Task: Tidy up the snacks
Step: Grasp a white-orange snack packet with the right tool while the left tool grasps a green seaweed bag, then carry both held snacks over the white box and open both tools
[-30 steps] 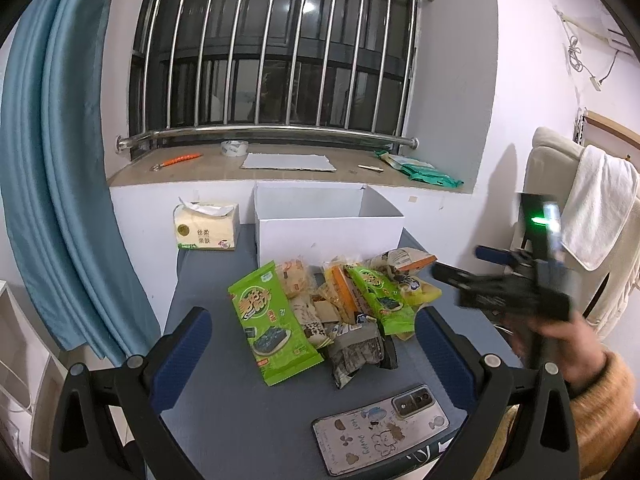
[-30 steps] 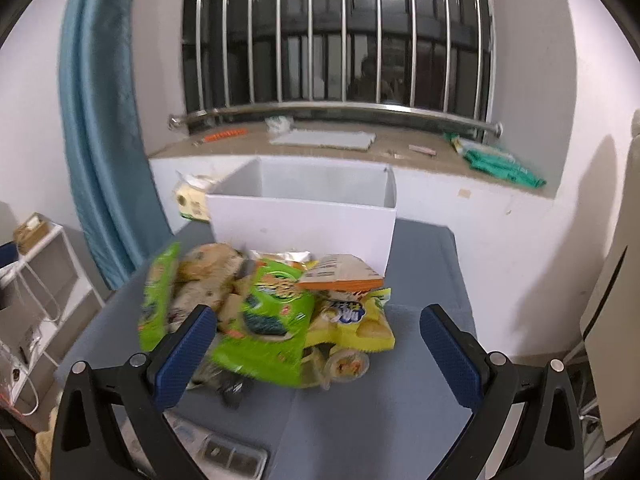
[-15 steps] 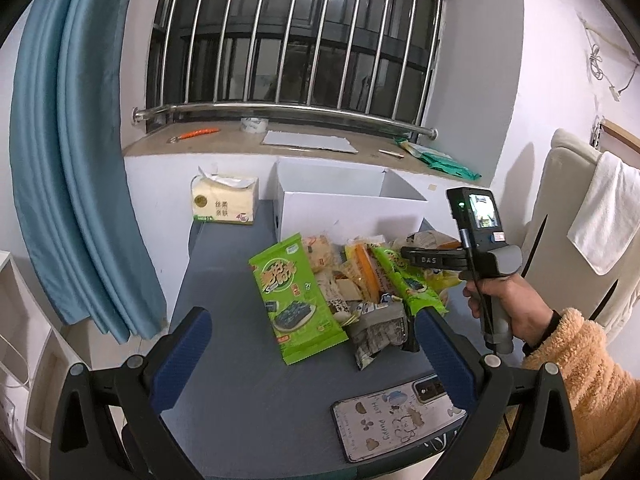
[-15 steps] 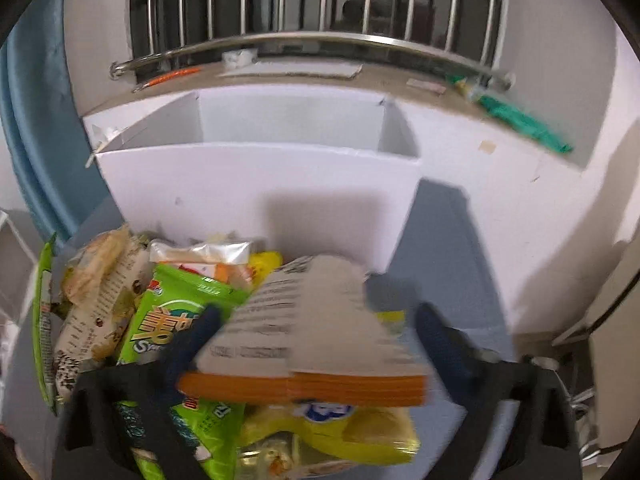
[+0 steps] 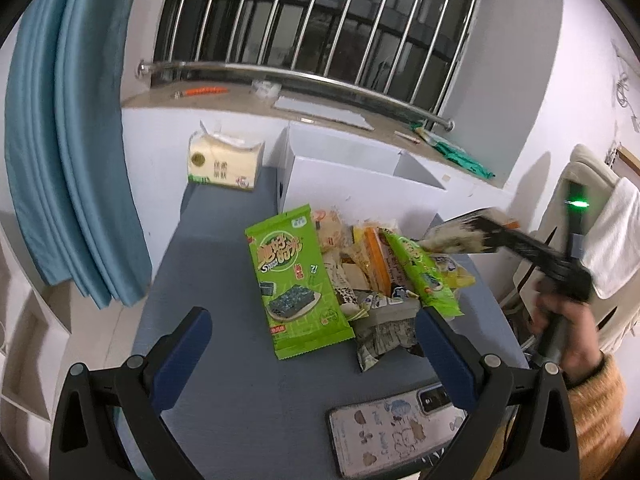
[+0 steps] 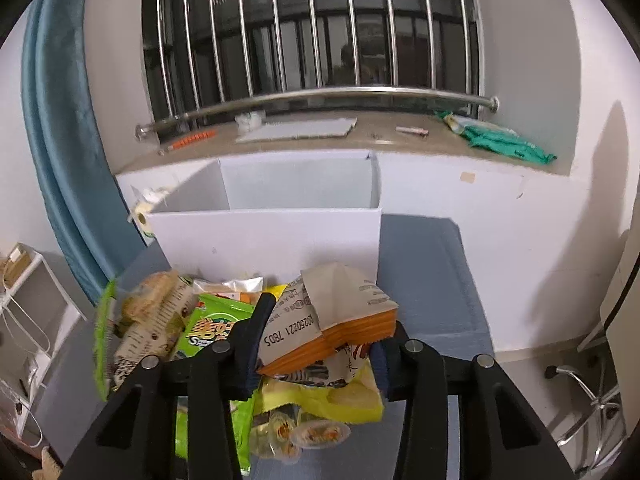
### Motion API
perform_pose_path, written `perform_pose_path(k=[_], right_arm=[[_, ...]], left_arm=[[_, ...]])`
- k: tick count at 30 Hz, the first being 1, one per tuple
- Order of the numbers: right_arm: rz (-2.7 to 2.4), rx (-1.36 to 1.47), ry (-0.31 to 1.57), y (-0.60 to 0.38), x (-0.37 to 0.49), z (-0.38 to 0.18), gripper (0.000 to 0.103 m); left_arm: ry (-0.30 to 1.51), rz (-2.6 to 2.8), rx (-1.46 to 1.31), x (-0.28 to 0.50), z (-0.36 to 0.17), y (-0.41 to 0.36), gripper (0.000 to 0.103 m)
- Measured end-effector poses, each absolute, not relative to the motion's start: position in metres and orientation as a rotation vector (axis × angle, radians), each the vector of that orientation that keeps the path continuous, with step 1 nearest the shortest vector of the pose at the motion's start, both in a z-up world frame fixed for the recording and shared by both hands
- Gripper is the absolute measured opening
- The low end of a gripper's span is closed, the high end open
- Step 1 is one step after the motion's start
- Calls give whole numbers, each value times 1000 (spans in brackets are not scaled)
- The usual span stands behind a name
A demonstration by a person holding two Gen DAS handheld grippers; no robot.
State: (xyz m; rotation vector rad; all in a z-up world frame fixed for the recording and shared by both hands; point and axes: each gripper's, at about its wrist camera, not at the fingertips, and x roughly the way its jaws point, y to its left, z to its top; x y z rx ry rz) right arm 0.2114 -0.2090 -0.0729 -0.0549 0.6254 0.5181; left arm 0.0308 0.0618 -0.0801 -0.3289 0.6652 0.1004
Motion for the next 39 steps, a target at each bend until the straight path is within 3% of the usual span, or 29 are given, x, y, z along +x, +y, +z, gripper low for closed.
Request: perform_pose_path(k=[15,16,17,18,20,30,39], right_arm=[[645,69,483,-259,119,-29,43],[650,74,481,-261,114,-30,43],[655,82,482,-263,110,-30,43],[656,86,483,-264,109,-30,43],[662,96,484,-267,106,-31,43],[662,172,474,-270,127,-25,43],[633,120,484,-215,223,15,39]], left_arm=[[885,167,-513,142,-156,97,102],[890,163,-516,145,-159,98,97],[896,157,-513,147,-163,98,81],[896,139,-511,147,-163,98,73],[877,109,-496,144,-162,95,64],[678,51,-407,121,-90,86,62],[636,11,-309,230,-15,96,62]])
